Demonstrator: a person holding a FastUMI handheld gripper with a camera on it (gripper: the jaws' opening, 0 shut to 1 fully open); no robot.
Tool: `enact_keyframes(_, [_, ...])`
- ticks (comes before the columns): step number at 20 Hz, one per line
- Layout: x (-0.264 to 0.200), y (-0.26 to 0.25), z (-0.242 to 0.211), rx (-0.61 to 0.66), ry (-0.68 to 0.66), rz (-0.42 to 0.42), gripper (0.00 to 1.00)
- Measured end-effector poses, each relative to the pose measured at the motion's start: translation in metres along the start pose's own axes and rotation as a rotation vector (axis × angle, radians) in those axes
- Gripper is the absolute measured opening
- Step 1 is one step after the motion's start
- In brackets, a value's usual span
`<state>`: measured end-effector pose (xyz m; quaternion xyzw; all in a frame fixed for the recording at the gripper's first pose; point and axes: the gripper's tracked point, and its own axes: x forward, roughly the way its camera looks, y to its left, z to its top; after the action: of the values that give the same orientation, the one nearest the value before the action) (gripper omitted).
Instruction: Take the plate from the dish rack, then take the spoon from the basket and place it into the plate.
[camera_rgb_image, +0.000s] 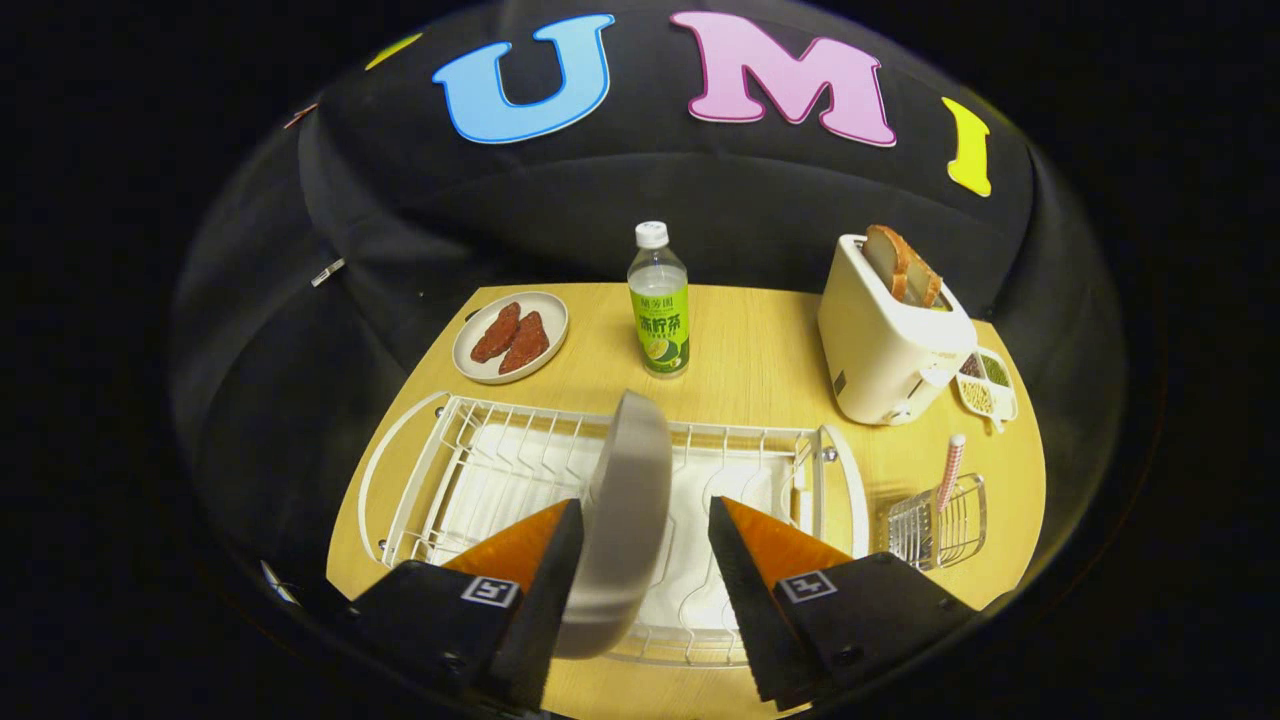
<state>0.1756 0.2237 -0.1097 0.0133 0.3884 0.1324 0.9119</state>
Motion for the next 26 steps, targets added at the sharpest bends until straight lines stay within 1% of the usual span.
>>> enact_keyframes(1, [0.003,0.002,-0.003,0.012,0.016,0.003,0.69])
enact_keyframes(3, [0.007,0.003,-0.007,0.016,0.045,-0.006,0.55])
enact_keyframes(5, [0.009,0.003,-0.007,0.014,0.052,-0.025,0.47])
enact_keyframes(6, [0.009,0.004,-0.008,0.017,0.059,-0.03,0.46])
enact_keyframes(7, [0.007,0.004,-0.008,0.021,0.06,-0.034,0.43])
enact_keyframes(8, [0.009,0.005,-0.007,0.014,0.06,-0.038,0.43])
enact_keyframes(9, [0.007,0.006,-0.008,0.0,0.063,-0.039,0.4])
enact_keyframes(15, [0.002,0.014,0.004,-0.029,0.047,-0.071,0.39])
enact_keyframes(18, [0.0,0.008,0.008,-0.057,0.055,-0.099,0.38])
enact_keyframes(22, [-0.004,-0.007,0.013,-0.023,0.058,-0.13,0.35])
enact_keyframes(25, [-0.013,-0.02,0.021,-0.023,0.027,-0.148,0.32])
enact_keyframes(26, [-0.015,-0.018,0.02,-0.002,0.034,-0.124,0.3])
